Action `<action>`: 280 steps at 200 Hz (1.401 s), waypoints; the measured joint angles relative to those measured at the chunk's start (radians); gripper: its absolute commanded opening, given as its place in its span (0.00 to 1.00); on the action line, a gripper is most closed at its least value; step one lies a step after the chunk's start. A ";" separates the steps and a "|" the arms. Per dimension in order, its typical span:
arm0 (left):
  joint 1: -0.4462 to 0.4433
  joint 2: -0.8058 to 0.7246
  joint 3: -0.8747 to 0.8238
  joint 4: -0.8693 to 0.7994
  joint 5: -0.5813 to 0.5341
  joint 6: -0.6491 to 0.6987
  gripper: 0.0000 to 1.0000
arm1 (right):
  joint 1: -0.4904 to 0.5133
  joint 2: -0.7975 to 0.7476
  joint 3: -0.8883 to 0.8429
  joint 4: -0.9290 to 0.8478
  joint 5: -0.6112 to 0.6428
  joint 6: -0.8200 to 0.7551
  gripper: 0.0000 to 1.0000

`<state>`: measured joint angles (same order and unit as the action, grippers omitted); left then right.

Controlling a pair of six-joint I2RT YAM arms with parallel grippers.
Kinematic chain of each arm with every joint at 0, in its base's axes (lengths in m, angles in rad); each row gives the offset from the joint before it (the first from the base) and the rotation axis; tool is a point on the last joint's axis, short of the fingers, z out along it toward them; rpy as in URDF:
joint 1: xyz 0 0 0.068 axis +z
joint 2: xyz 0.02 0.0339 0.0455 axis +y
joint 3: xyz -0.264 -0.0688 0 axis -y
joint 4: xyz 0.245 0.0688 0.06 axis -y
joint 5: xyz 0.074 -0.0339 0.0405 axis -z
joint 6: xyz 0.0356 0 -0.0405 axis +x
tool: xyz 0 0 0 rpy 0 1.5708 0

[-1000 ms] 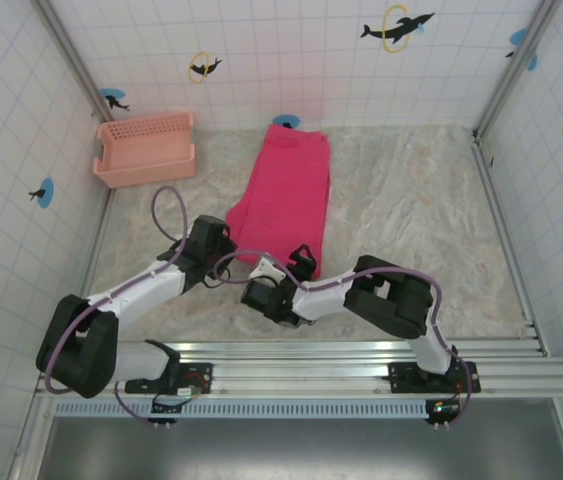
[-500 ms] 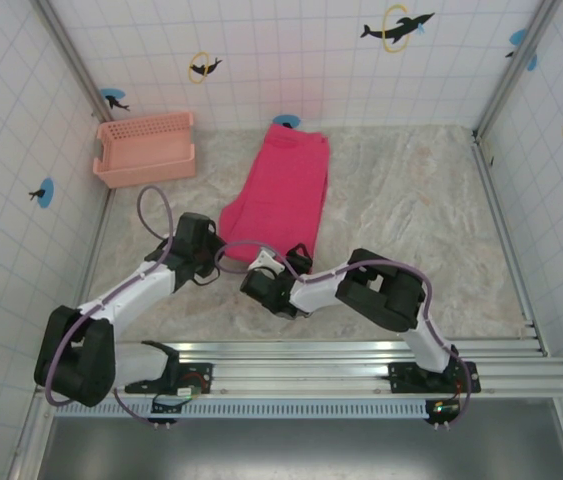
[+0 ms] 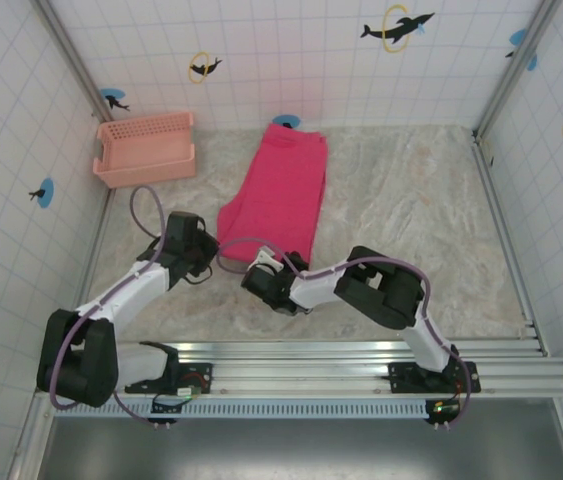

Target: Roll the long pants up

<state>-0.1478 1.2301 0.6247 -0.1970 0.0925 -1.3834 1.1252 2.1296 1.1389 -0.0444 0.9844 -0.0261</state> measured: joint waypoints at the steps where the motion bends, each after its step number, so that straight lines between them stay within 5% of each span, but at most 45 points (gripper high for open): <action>1: 0.003 -0.001 0.000 -0.001 -0.002 0.002 0.97 | -0.001 -0.001 0.000 -0.002 -0.006 0.000 0.00; 33: 0.039 -0.034 0.021 -0.045 -0.041 0.081 0.98 | -0.042 -0.036 0.028 -0.079 -0.141 -0.018 0.00; 97: 0.039 -0.170 -0.053 -0.016 -0.045 0.101 0.98 | -0.180 -0.051 0.239 -0.360 -0.616 -0.074 0.00; 154: 0.039 -0.119 -0.203 0.360 0.046 0.081 0.97 | -0.266 0.024 0.418 -0.483 -0.930 -0.094 0.00; 222: 0.037 0.206 -0.263 0.962 0.158 -0.004 0.98 | -0.287 0.040 0.440 -0.480 -1.060 -0.087 0.00; 280: 0.037 0.251 -0.253 1.052 0.177 0.000 0.97 | -0.287 0.048 0.451 -0.480 -1.093 -0.082 0.00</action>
<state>-0.1112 1.4807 0.3714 0.8555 0.2691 -1.3834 0.8383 2.1777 1.5898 -0.5243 -0.1081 -0.1081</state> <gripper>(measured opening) 0.975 0.097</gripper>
